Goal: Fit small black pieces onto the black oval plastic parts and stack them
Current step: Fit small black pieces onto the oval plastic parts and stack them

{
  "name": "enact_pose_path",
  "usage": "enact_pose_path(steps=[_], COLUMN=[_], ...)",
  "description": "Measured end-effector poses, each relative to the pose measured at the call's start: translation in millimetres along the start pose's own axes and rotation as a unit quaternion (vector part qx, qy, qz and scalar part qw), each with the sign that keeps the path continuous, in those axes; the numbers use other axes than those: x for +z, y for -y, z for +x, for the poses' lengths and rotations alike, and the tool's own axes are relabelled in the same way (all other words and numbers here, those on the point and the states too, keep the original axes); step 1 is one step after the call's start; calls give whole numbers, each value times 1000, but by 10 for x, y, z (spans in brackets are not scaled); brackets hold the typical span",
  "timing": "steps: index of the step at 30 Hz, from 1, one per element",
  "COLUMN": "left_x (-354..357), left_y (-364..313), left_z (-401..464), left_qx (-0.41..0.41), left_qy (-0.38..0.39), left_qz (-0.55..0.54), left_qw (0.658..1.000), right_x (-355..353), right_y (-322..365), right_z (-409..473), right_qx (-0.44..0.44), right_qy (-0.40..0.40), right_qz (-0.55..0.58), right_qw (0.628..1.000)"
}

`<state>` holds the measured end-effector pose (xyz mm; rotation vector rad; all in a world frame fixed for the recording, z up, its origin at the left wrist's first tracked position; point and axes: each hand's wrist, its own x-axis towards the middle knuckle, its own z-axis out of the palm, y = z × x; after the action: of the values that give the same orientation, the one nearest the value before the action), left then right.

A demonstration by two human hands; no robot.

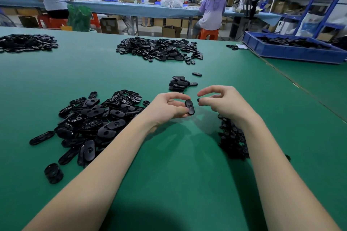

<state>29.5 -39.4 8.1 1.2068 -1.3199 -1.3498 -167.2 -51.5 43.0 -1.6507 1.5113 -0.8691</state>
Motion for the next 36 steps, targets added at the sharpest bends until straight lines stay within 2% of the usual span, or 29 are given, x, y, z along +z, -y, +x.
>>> enact_pose_path(steps=[10,15,36], left_x=[36,49,87], left_y=[-36,-33,-14], left_z=[-45,-31,-11], left_qx=[21,42,74], left_qy=[-14,-28,-27], left_qz=[-25,5,3], left_qw=[999,999,997], right_x=[56,82,143], right_y=[-19,-64,-92], right_z=[-8,33,63], right_qx=[38,64,80], right_qy=[65,27,-7], right_qz=[61,44,71], right_qw=[995,997,994])
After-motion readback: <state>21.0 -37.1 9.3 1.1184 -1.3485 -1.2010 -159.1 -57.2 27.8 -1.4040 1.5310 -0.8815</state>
